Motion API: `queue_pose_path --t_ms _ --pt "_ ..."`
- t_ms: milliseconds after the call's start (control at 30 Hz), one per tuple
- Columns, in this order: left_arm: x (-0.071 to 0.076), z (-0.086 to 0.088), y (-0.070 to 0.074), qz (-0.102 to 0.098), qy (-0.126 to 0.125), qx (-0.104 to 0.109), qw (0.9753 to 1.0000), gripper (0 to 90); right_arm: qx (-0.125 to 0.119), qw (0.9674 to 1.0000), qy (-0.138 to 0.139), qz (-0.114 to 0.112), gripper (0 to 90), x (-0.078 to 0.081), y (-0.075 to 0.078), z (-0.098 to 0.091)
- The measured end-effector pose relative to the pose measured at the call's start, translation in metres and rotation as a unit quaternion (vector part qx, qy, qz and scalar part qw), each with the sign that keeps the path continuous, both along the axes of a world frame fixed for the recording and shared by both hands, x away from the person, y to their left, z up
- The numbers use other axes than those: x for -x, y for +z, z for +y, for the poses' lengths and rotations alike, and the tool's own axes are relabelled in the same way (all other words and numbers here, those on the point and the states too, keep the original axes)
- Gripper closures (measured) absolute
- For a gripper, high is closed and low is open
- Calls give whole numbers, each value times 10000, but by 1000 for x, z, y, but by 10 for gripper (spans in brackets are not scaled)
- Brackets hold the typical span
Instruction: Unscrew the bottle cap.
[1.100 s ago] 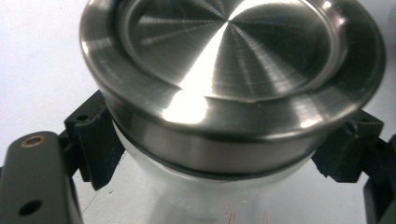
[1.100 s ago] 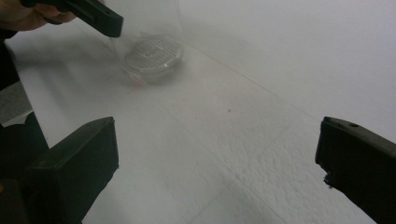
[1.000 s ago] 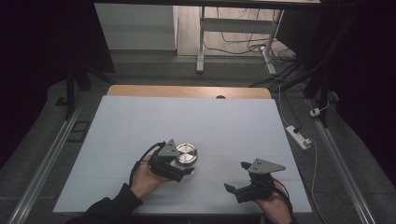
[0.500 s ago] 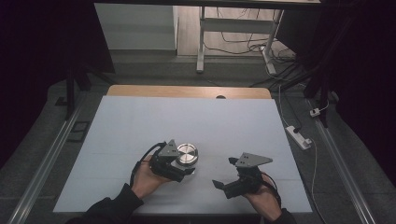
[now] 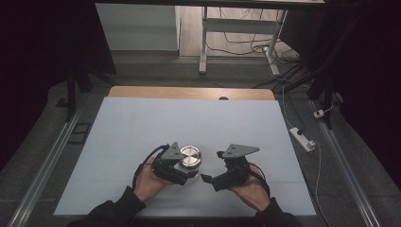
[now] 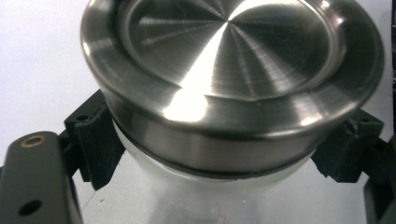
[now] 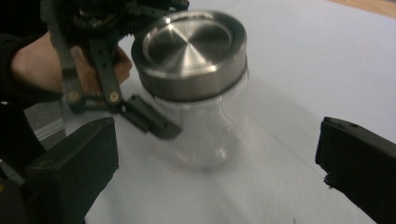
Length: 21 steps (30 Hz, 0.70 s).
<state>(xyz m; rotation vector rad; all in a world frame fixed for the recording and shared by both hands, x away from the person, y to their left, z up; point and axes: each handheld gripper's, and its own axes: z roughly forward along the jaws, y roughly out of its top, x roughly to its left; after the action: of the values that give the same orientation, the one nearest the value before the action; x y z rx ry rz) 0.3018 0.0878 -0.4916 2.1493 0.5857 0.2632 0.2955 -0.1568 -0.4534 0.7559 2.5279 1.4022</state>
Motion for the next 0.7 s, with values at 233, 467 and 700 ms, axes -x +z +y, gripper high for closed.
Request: queue_pose_path --t_ms 233,467,700 --pt "1 -1 0 6 -22 -9 10000 158 17 9999 81 -99 0 -9 5 25" --pt "0 -2 0 33 -34 -1 10000 158 55 9998 100 -166 0 -16 4 44" --pt "0 -2 0 72 -14 -6 10000 158 85 9997 76 -234 76 -19 2 58"
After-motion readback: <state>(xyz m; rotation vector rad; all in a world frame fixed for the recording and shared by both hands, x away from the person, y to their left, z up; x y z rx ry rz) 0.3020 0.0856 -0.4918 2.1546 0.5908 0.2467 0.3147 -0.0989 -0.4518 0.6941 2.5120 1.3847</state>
